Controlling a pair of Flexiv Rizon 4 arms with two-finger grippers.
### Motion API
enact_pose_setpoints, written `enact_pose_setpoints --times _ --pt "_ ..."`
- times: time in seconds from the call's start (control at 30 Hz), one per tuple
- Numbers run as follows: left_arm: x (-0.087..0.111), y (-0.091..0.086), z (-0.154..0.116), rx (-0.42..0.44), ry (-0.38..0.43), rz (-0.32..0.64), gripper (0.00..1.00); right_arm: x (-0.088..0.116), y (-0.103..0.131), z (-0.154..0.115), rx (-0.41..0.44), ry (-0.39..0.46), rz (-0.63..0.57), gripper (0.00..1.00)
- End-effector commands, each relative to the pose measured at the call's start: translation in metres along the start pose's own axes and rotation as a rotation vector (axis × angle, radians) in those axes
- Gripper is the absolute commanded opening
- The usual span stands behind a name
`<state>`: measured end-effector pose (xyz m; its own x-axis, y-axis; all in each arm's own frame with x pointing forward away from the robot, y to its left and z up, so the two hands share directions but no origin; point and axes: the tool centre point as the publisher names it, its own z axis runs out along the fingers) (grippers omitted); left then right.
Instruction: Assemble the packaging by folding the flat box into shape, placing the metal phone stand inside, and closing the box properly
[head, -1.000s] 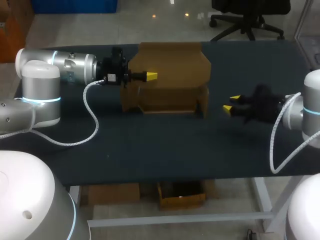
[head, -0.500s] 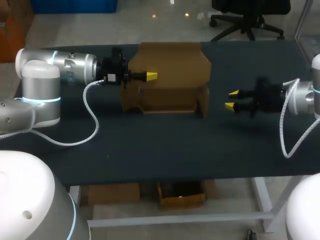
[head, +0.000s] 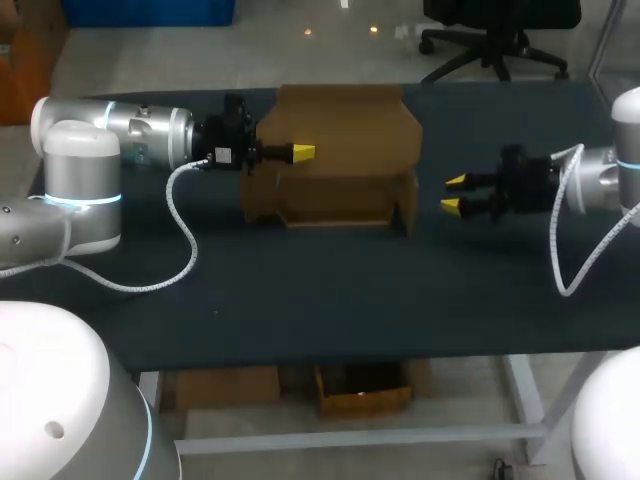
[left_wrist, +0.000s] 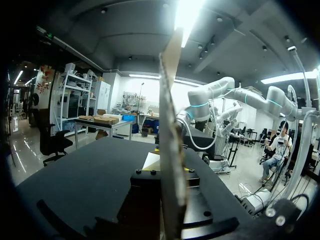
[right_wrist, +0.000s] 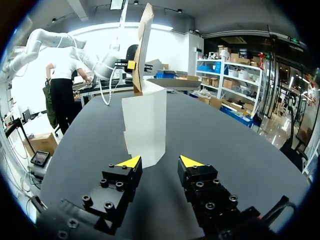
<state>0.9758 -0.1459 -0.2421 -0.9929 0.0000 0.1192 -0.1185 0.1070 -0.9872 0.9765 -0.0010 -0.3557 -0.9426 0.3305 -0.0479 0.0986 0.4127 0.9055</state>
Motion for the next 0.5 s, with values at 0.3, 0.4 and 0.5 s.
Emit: enact_pose_setpoints --times 0.3,0.4,0.5 --pt "-0.002 0.005 -0.001 0.001 0.003 0.0 0.0 -0.008 0.002 0.016 -0.024 0.016 -0.009 0.44" --pt "-0.002 0.005 -0.001 0.001 0.003 0.0 0.0 -0.007 0.003 0.021 -0.024 0.022 -0.014 0.44" --pt "-0.002 0.005 -0.001 0.001 0.003 0.0 0.0 -0.007 0.004 0.026 -0.023 0.027 -0.017 0.45"
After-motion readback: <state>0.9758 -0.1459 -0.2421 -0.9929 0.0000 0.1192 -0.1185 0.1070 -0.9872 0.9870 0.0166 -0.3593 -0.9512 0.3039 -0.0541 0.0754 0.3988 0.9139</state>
